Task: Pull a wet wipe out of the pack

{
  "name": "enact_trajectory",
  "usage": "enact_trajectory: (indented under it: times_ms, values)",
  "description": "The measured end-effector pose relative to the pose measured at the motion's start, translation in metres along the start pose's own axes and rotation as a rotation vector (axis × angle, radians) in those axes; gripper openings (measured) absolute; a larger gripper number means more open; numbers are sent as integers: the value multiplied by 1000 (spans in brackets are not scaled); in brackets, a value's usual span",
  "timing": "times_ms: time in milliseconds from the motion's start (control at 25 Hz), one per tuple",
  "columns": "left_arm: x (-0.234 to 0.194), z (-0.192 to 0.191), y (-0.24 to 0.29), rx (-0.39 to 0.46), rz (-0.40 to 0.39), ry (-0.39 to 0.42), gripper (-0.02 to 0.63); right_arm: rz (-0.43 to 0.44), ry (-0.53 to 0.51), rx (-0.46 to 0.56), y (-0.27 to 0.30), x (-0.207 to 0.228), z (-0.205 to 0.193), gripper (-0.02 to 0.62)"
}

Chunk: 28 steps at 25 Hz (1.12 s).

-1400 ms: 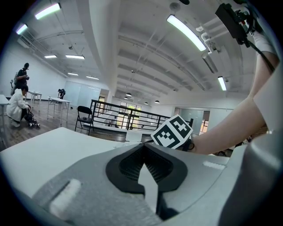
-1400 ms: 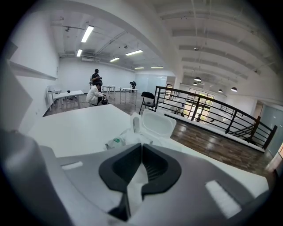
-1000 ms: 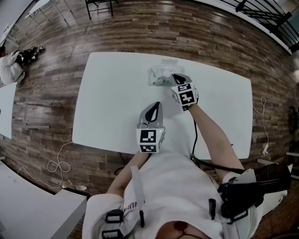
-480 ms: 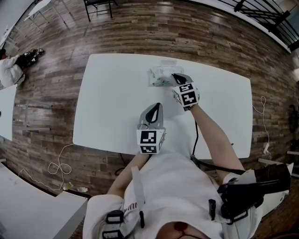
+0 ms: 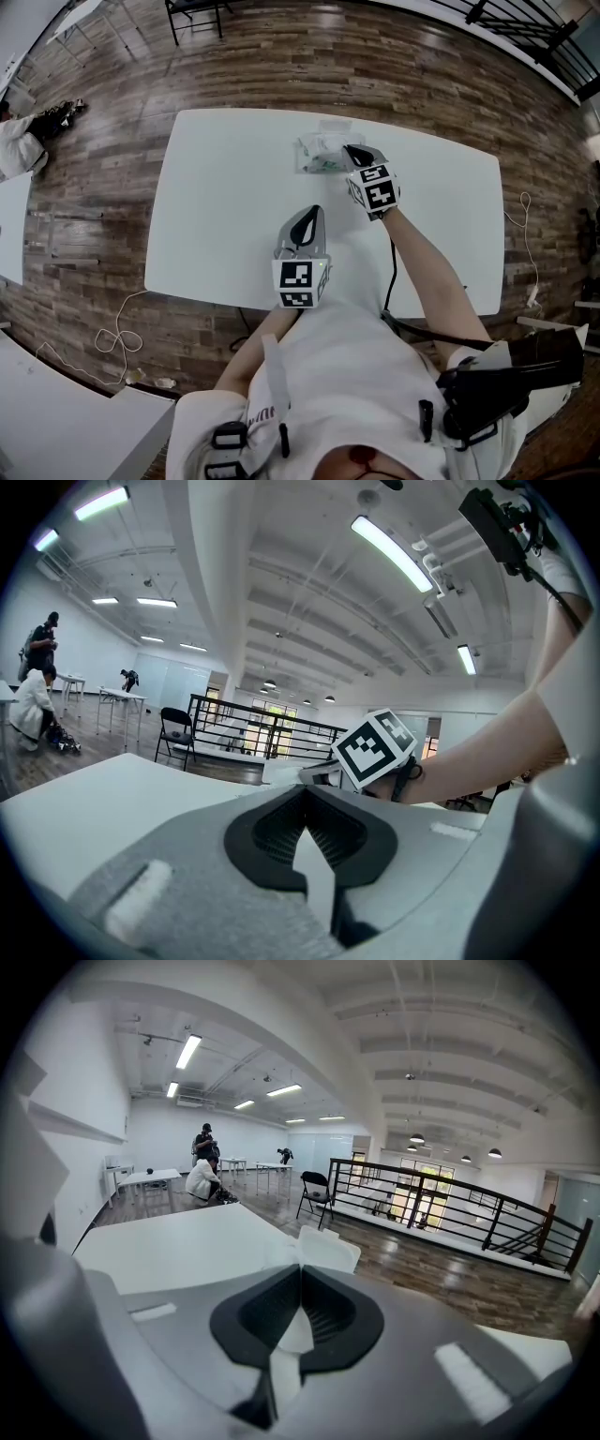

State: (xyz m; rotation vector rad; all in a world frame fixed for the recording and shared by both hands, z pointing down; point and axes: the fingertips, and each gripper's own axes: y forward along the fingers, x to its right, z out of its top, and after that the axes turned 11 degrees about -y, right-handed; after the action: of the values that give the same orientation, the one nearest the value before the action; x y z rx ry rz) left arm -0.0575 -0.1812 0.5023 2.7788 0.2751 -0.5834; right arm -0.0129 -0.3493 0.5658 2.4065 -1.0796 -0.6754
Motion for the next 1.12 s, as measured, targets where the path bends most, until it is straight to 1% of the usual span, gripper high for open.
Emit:
enact_trajectory:
  times_ms: [760,1120]
  values:
    - [6,0,-5,13,-18,10,2,-10,-3,50,-21,2,11,9]
    - [9,3,-6,10,-26,13,2,-21,14,92,-31,6,26,9]
